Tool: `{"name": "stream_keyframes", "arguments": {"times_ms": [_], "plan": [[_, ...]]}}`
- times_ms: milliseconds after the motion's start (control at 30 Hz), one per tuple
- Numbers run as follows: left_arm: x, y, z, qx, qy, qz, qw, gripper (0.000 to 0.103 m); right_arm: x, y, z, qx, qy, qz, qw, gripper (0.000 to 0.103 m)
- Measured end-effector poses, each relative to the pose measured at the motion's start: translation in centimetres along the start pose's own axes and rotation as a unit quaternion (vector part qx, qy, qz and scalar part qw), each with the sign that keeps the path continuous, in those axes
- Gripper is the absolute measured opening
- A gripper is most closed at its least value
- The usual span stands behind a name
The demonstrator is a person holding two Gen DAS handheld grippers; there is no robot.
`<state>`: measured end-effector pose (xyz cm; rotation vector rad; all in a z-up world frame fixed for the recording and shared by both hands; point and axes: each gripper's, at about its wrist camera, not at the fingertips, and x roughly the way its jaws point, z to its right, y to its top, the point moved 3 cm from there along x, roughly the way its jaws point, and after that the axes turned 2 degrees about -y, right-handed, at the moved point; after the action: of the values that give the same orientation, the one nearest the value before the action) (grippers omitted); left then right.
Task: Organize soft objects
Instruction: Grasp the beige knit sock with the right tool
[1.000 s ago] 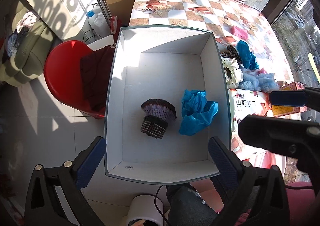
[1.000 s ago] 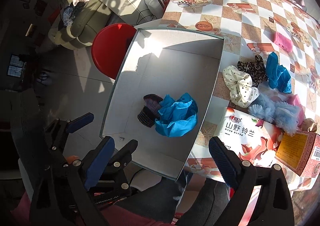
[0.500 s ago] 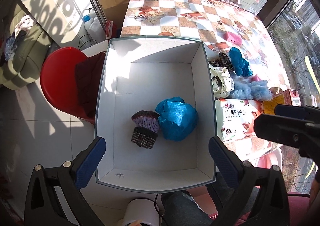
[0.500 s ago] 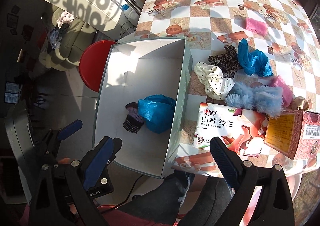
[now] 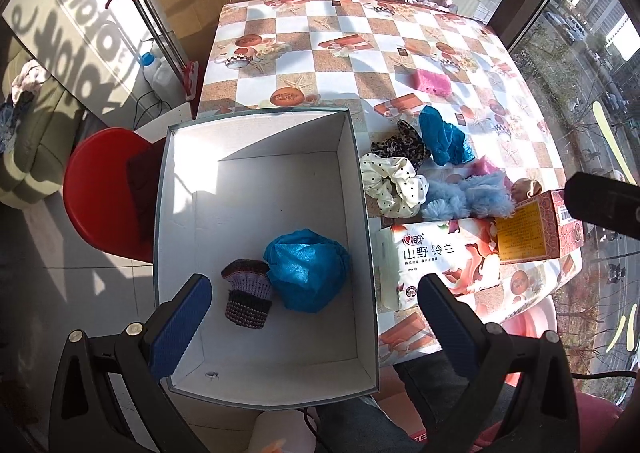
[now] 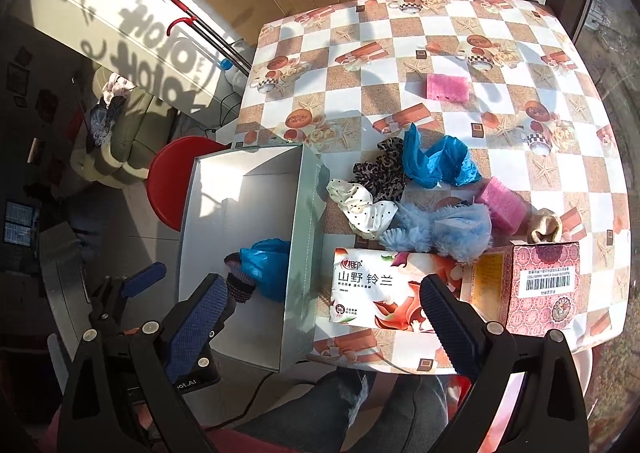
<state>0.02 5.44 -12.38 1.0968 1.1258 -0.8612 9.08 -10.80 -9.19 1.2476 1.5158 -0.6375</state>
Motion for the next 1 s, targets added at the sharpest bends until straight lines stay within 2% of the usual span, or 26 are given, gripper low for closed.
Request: {"name": "stream_keyframes", "arguments": {"times_ms": [100,200,233,333,467,667,767,867,1000], "plan": [[-0.3,1.9,0.8,0.007,-0.005,0.005,1.0,0.103,-2.3,1.5,3.5,0.023,-0.011,0.013,1.0,0.098],[-0.2,4.1,2.3,0.022,-0.006,0.005,0.9997,0.103,-3.8,2.9,7.9,0.046,-0.041,0.022,0.998,0.099],[0.0,4.7,3.0,0.031,-0.006,0.003,0.9995,0.103,-3.9,3.3,9.4,0.053,-0.054,0.019,0.997,0.102],[1.3,6.5,5.4,0.061,-0.006,-0.007,0.9981,0.103,-3.1,4.1,13.6,0.077,-0.067,-0.004,0.995,0.103],[4.1,8.7,9.0,0.106,0.006,-0.028,0.994,0.103,-0.6,4.6,17.8,0.095,-0.072,-0.048,0.992,0.103],[9.2,11.2,13.1,0.155,0.045,-0.061,0.985,0.103,5.3,5.7,21.9,0.087,-0.072,-0.127,0.985,0.103],[10.8,12.1,13.9,0.151,0.051,-0.076,0.9844,0.103,8.4,5.7,23.8,0.085,-0.073,-0.17,0.979,0.103],[11.8,13.1,14.4,0.146,0.054,-0.084,0.9843,0.103,11.1,4.7,26.3,0.118,-0.059,-0.205,0.97,0.103],[12.9,15.4,15.1,0.137,0.056,-0.09,0.9849,0.103,13.7,3.1,28.8,0.176,-0.017,-0.234,0.956,0.103]]}}
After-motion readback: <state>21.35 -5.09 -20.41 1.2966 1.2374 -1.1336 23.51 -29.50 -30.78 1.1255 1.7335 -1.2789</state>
